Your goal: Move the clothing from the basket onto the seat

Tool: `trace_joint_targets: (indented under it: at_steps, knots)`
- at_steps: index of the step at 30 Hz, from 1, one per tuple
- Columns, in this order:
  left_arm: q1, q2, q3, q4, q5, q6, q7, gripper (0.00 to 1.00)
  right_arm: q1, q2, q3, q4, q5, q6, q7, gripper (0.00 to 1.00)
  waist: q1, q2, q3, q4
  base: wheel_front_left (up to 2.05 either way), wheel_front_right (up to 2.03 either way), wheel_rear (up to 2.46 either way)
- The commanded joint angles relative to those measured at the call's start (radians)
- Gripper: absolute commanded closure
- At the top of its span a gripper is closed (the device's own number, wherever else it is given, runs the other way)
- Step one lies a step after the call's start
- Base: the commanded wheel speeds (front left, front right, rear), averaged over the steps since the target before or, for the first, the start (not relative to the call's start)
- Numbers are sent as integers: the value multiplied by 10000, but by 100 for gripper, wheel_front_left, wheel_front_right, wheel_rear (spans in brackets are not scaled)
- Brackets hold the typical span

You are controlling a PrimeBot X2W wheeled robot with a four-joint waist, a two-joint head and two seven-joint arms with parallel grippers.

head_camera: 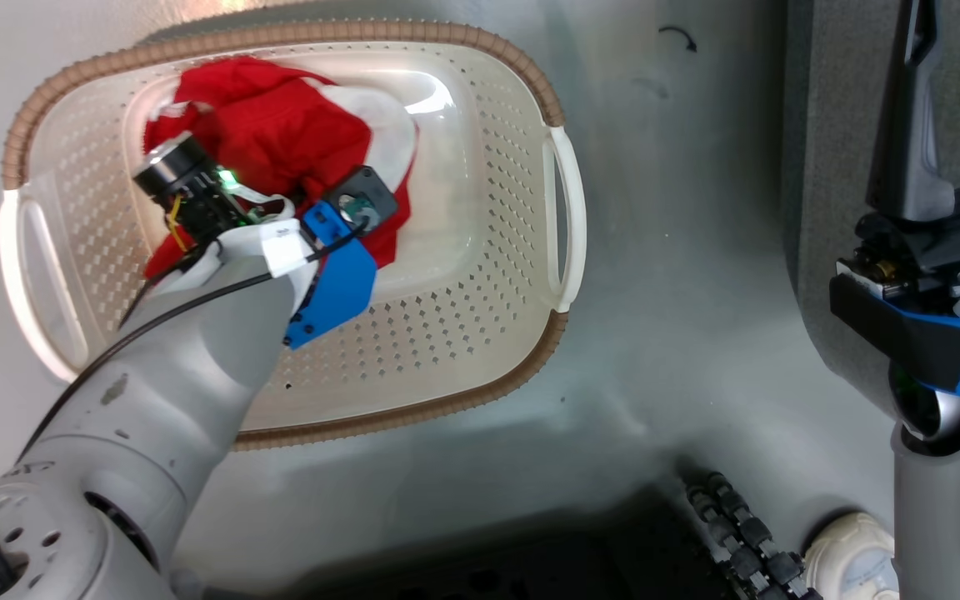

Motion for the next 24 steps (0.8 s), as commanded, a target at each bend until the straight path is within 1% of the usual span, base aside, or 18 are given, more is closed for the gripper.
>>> trace_joint_targets:
  at_steps: [1,3,5,15,24]
  knots:
    - [-102,-66,-14,18,33,-5,0,100,-58,6,-38,21,-47,5,-7,0,0,1,-92,44,0,0,0]
    - [-140,-186,-20,17,108,-23,-69,100,-67,6,-45,68,-44,5,-8,0,0,1,-215,88,0,0,0]
    - [-152,-336,50,5,-38,-26,-231,100,-56,6,-60,103,-46,5,-8,0,0,1,-364,149,0,0,0]
    - [575,-329,102,4,-311,-205,-1996,100,146,5,-87,575,-73,3,-8,0,0,1,-1612,543,0,0,0]
    - [1197,-531,285,-105,-857,-300,-2957,100,446,5,60,1089,-41,5,-8,0,0,1,-3047,787,0,0,0]
